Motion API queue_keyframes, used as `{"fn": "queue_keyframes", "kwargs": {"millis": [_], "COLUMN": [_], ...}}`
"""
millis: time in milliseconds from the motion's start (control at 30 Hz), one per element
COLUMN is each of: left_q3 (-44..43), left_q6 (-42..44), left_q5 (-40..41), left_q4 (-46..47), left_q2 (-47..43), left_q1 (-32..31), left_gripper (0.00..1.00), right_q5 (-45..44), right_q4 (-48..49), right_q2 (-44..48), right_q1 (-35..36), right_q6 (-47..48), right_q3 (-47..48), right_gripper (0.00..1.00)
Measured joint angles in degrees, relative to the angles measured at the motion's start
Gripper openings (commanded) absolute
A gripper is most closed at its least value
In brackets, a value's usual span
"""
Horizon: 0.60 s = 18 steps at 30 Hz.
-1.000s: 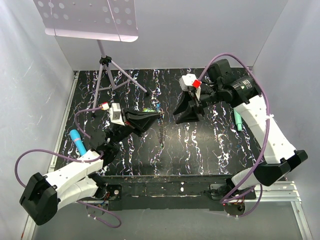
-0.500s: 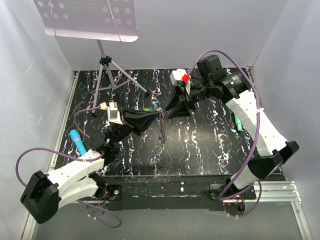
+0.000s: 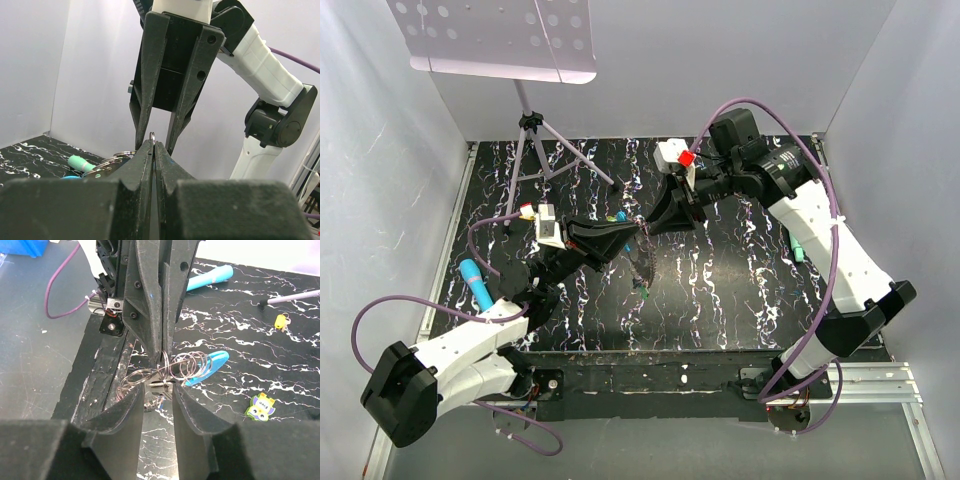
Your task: Put the keys on the keyring
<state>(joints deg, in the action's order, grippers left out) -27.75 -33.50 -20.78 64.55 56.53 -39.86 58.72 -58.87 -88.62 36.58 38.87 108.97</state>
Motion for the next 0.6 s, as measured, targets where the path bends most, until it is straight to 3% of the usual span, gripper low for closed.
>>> {"fn": "queue_keyframes", "kwargs": {"millis": [300, 600], "left_q3": [-0.02, -0.02], "left_q6": [-0.13, -0.02], "left_q5": [-0.04, 0.04], "left_q4": [-0.02, -0.02], "left_q2": [0.0, -0.02], "left_q1": [0.0, 0.02], "left_gripper": [0.0, 0.0], "right_q5": [-0.42, -0.76], "right_q4": [0.39, 0.5], "right_q2": [-0.57, -0.7], "right_q1": [0.2, 0.26], "right_q6": [-0.57, -1.25], "right_q3": [0.02, -0.02], "right_gripper": [0.01, 0.01]}}
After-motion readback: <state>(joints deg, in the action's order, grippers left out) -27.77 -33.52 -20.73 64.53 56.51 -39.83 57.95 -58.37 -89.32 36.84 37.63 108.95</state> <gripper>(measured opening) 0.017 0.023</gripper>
